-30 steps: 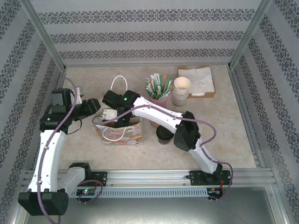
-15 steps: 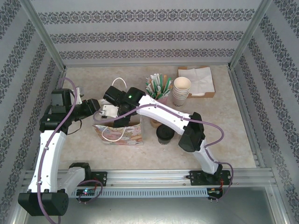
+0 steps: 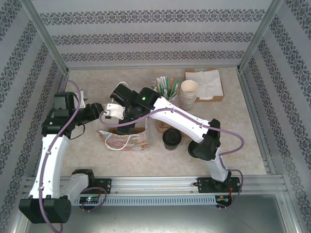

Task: Pack the takeout coffee

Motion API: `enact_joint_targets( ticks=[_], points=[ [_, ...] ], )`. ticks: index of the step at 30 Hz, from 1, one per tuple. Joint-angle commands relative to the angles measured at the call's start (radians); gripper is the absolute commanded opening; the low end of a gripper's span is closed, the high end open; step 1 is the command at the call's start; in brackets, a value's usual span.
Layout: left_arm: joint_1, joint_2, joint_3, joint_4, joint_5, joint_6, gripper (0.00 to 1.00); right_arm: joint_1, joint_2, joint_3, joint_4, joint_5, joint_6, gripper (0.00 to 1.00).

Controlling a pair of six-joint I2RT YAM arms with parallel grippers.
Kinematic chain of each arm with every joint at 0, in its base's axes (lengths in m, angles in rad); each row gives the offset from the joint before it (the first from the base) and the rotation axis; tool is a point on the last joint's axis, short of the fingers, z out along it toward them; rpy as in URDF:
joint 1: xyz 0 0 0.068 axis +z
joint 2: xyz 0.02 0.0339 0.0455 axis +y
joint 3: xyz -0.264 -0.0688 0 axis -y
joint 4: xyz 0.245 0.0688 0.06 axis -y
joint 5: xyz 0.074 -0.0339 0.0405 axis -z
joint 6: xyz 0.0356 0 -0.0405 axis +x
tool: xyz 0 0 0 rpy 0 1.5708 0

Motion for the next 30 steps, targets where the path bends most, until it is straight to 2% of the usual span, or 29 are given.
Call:
enact_joint_targets(
  ticks=[1,7,12,17,23,30],
  points=[
    [-0.007,0.006,0.001,-0.020,-0.005,0.025,0.40,0.013,-0.066,-0.014,0.024,0.007,0.023,0.89],
    [-0.007,0.014,0.001,-0.016,-0.001,0.029,0.40,0.013,-0.168,-0.096,0.138,0.000,0.040,0.92],
    [-0.007,0.017,-0.001,-0.016,-0.001,0.038,0.40,0.012,-0.271,-0.197,0.299,0.052,0.057,0.98],
    [-0.007,0.021,-0.005,-0.014,0.003,0.039,0.40,0.013,-0.339,-0.259,0.395,0.060,0.082,0.98],
    [-0.008,0.030,-0.008,-0.008,0.014,0.041,0.40,0.013,-0.400,-0.301,0.449,0.062,0.109,0.98],
    [-0.007,0.043,-0.003,-0.002,0.033,0.046,0.39,0.013,-0.468,-0.294,0.459,0.128,0.186,0.98]
  ],
)
